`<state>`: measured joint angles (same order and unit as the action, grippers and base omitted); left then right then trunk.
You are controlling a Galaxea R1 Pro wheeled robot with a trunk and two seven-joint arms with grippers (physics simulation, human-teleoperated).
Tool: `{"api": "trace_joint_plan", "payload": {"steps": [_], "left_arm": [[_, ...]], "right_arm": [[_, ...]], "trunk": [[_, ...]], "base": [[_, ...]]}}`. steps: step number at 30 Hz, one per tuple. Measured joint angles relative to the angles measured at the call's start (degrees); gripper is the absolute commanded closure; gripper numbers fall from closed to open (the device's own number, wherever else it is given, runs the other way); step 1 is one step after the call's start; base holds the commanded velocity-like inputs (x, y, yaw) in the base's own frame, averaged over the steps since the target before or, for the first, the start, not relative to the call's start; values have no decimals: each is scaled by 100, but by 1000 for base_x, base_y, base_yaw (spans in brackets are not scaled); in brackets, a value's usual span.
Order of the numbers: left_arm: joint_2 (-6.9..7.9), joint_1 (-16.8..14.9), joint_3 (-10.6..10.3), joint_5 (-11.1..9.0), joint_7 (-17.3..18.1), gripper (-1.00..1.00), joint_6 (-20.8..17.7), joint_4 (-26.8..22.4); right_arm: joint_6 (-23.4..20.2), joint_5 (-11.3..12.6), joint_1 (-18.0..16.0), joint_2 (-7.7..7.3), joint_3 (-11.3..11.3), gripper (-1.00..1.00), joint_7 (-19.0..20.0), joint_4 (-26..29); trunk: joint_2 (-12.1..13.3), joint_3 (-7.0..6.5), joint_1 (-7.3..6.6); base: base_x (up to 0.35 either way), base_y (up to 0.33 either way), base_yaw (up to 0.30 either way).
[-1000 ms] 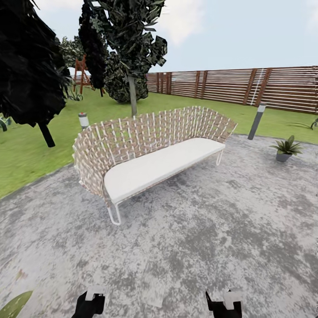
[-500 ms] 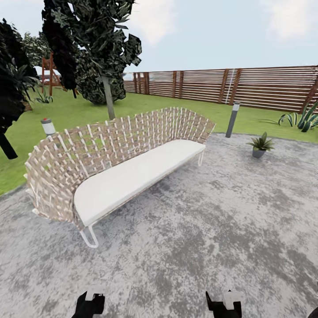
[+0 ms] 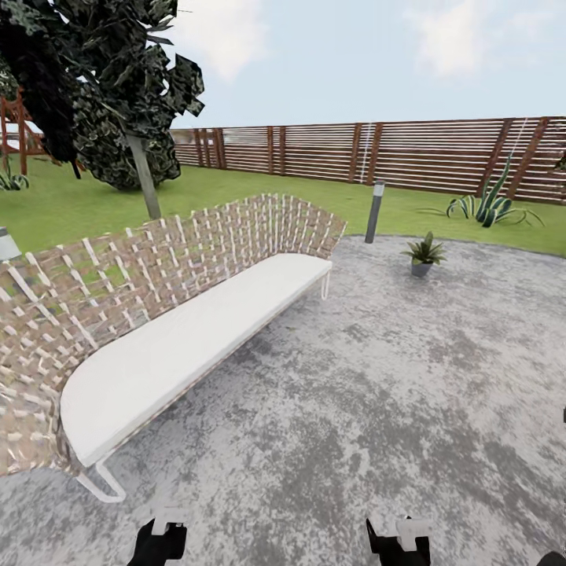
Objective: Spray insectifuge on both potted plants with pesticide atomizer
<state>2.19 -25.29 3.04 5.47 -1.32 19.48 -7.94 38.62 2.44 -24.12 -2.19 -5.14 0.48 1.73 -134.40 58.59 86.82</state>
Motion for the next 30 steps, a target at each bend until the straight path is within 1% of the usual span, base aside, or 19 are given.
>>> {"api": "trace_joint_plan", "payload": {"steps": [30], "left_arm": [[1, 0, 0, -1, 0, 100, 0, 0]], "right_arm": [[-2, 0, 0, 0, 0, -100, 0, 0]], "trunk": [[0, 2, 0]], "base": [[339, 0, -286]]}}
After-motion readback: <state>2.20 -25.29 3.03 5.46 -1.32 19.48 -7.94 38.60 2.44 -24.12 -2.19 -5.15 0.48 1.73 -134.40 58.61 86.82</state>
